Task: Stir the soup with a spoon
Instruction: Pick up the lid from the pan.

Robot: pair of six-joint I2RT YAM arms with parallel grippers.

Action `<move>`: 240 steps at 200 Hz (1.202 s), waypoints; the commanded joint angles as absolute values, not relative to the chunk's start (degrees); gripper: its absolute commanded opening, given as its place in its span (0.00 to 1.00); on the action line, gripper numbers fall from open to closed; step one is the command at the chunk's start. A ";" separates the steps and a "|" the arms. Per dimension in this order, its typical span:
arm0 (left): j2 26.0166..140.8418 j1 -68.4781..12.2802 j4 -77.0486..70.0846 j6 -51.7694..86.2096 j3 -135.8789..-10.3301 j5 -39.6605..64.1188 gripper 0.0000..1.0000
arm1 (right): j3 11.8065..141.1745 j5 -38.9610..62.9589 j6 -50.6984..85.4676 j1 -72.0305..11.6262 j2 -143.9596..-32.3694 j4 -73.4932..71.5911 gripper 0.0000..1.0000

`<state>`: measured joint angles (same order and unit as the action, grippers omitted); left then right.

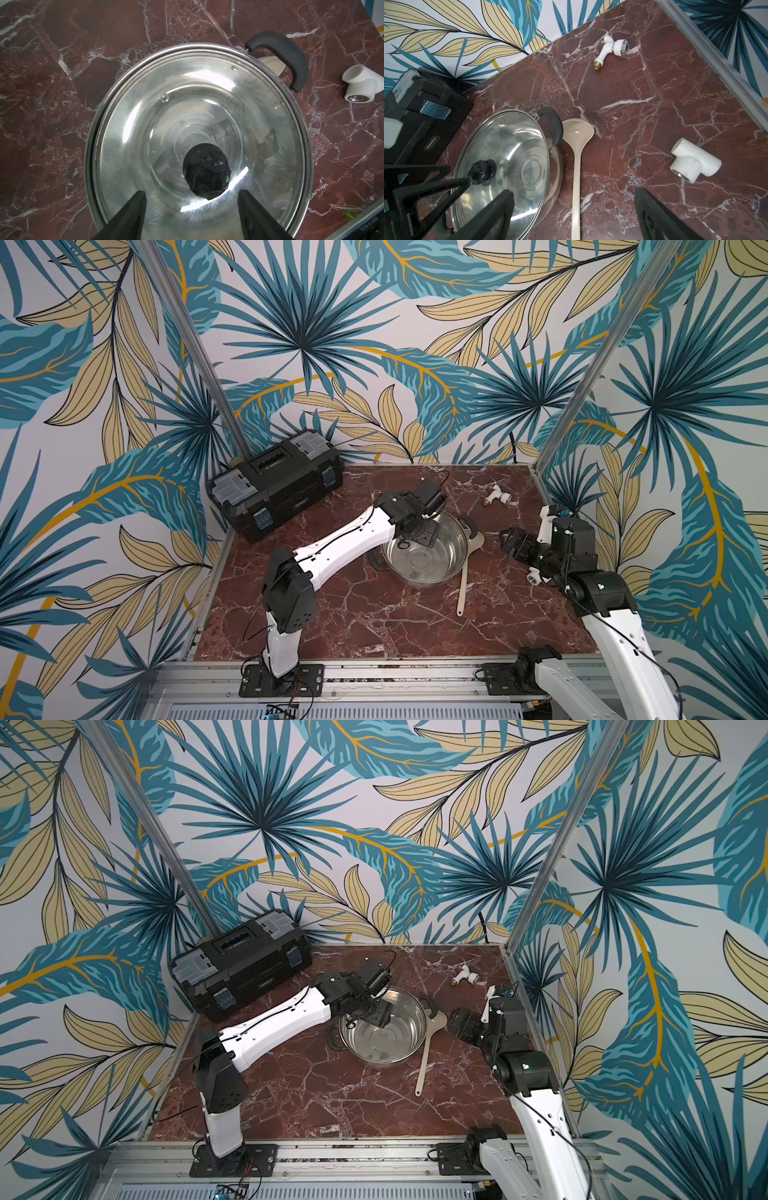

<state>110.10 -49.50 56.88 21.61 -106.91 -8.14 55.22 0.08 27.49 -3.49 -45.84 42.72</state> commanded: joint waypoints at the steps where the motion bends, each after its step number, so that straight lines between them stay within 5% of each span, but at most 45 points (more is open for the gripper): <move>1: 110.68 -49.99 59.65 20.92 -111.41 -9.91 0.71 | 55.64 0.61 28.19 -3.79 -45.09 44.76 0.96; 240: 117.90 -51.50 57.95 21.71 -112.35 -8.92 0.49 | 54.23 0.53 29.00 -3.79 -43.72 45.83 0.97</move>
<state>116.73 -51.33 59.35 21.45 -111.61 -9.15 54.83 0.30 28.60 -3.53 -44.53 44.12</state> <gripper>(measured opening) 0.498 0.967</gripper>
